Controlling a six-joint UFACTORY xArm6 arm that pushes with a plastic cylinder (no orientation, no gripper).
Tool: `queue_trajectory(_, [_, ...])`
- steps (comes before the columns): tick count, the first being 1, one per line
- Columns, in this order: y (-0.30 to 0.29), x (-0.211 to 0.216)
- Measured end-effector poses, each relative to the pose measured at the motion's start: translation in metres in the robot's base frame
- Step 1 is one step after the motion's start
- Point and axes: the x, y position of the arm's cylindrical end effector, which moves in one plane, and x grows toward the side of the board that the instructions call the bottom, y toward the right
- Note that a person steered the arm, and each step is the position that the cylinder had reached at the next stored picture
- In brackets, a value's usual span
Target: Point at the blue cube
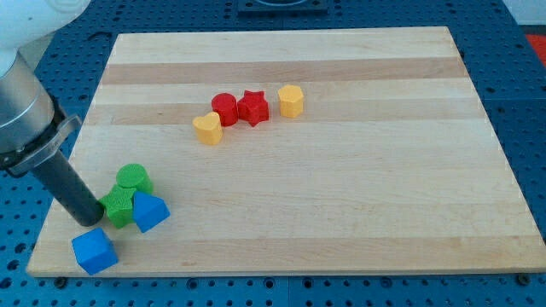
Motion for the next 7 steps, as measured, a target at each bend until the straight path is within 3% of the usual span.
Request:
queue_trajectory(3, [0.003,-0.012])
queue_trajectory(5, [-0.032,-0.005])
queue_trajectory(6, [-0.063,0.026])
queue_trajectory(7, [-0.063,0.031])
